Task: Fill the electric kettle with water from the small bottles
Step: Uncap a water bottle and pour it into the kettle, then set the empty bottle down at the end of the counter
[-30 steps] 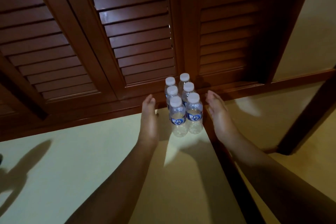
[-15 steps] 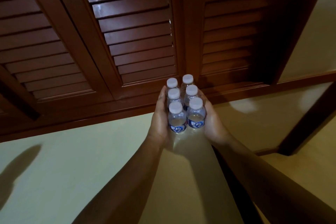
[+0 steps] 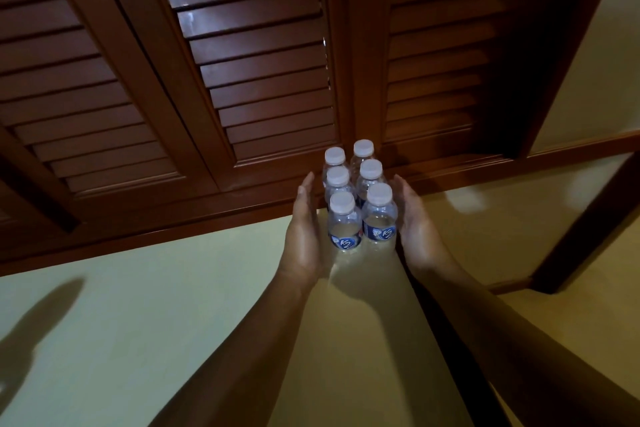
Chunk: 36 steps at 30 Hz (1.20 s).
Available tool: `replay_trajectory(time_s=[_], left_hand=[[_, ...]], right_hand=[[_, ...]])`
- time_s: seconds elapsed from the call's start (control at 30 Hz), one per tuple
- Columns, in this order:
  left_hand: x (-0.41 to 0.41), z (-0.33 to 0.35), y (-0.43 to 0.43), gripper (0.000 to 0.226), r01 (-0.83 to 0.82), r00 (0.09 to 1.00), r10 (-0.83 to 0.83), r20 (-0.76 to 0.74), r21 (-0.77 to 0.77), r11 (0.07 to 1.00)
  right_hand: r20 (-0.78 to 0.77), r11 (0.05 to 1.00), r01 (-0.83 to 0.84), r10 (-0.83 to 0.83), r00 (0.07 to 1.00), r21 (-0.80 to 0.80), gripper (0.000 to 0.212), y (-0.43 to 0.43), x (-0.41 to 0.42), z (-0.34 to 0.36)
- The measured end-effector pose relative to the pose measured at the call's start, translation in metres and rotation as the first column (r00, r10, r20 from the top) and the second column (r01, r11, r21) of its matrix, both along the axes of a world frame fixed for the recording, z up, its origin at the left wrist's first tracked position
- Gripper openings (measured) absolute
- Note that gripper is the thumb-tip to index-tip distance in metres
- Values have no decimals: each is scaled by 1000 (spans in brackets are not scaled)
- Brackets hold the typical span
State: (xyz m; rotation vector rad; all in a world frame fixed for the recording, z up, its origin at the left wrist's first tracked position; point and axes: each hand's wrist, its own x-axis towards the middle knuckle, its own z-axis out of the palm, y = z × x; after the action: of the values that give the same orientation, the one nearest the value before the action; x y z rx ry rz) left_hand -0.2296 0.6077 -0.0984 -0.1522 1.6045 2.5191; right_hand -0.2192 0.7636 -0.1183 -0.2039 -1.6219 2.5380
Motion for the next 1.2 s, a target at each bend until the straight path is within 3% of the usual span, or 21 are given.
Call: replay_trajectory(time_s=[0.1,0.17,0.3,0.4,0.6,1.0,1.1,1.2], left_hand=[[24,-19,-17,44,-128,979,72,-191,-298,946],[39,-35,-26,31,-209,952,104,-288,-362,908],[63,-43,-35,57,-188,958,58,-282,-458,869],[62,-41,-32,59,-127,966,-22,-258,-545,829],[59,-36,-18,46,-150,964,-21,-265,-608,780],[74,-35,-34,49,-177,947,-51,-317,-650,739],[93,-37,-56,52,-198,940,-71,-334,-701,686],[119,-35,-83,59,-194,940,-100,-327,-750,632]], right_hand=[[-4,987,99,-99,995,127,39,10,16,-23],[-45,979,157,-153,987,130,35,13,30,-36],[-76,939,189,-174,982,288,43,7,57,-39],[-74,883,167,-150,986,440,52,2,61,-36],[-42,843,156,-157,987,515,55,-4,60,-27],[-86,797,234,-225,971,557,48,-10,97,-26],[-117,759,174,-129,985,628,40,-26,125,-27],[-185,662,140,-2,983,736,42,-55,142,-26]])
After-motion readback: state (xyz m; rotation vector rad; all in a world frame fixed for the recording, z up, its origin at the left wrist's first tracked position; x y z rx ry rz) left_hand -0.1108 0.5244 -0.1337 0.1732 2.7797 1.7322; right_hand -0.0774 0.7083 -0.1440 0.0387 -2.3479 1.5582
